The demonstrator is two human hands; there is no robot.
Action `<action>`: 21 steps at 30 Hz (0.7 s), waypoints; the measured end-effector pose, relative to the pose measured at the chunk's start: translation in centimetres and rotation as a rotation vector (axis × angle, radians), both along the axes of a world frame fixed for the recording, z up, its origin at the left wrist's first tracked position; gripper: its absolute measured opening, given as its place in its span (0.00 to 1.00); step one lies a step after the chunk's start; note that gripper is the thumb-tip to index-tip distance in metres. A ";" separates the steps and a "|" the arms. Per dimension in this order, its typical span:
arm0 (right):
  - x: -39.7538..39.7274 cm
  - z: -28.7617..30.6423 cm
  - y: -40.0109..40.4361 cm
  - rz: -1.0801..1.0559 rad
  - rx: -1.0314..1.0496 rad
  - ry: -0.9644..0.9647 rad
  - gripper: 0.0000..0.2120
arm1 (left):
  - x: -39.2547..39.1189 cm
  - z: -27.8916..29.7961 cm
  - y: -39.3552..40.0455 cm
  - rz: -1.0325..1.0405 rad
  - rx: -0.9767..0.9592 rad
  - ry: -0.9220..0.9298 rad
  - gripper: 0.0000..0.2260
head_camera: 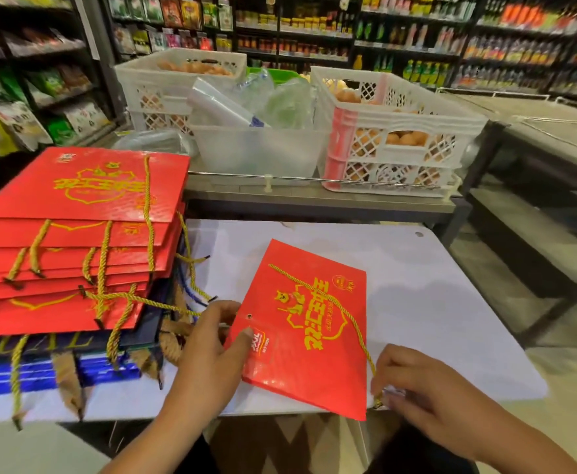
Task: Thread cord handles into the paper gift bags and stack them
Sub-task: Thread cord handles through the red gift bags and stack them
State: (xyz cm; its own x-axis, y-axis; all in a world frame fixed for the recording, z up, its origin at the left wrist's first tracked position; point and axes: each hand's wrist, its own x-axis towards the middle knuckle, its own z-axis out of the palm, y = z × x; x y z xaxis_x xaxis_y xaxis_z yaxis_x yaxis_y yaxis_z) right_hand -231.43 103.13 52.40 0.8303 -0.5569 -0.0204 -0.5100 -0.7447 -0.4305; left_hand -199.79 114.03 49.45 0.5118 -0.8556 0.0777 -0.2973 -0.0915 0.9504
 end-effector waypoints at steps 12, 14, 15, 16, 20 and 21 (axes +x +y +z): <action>4.6 -0.8 -0.9 -0.314 0.284 -0.535 0.08 | 1.5 0.8 -0.7 -0.085 0.050 0.175 0.10; 6.6 -1.1 -1.1 -0.333 0.305 -0.590 0.12 | 1.7 0.8 -1.3 -0.143 0.095 0.308 0.10; 7.6 -1.3 -1.2 -0.333 0.310 -0.598 0.13 | 1.7 0.8 -1.5 -0.163 0.123 0.329 0.11; 8.6 -1.7 -1.4 -0.334 0.311 -0.601 0.14 | 1.7 0.8 -1.8 -0.183 0.150 0.338 0.12; 11.3 -2.3 -2.3 -0.354 0.360 -0.655 0.14 | 1.4 0.6 -2.2 -0.214 0.136 0.397 0.11; 11.8 -2.3 -2.4 -0.362 0.376 -0.677 0.14 | 1.2 0.5 -2.1 -0.193 0.102 0.419 0.06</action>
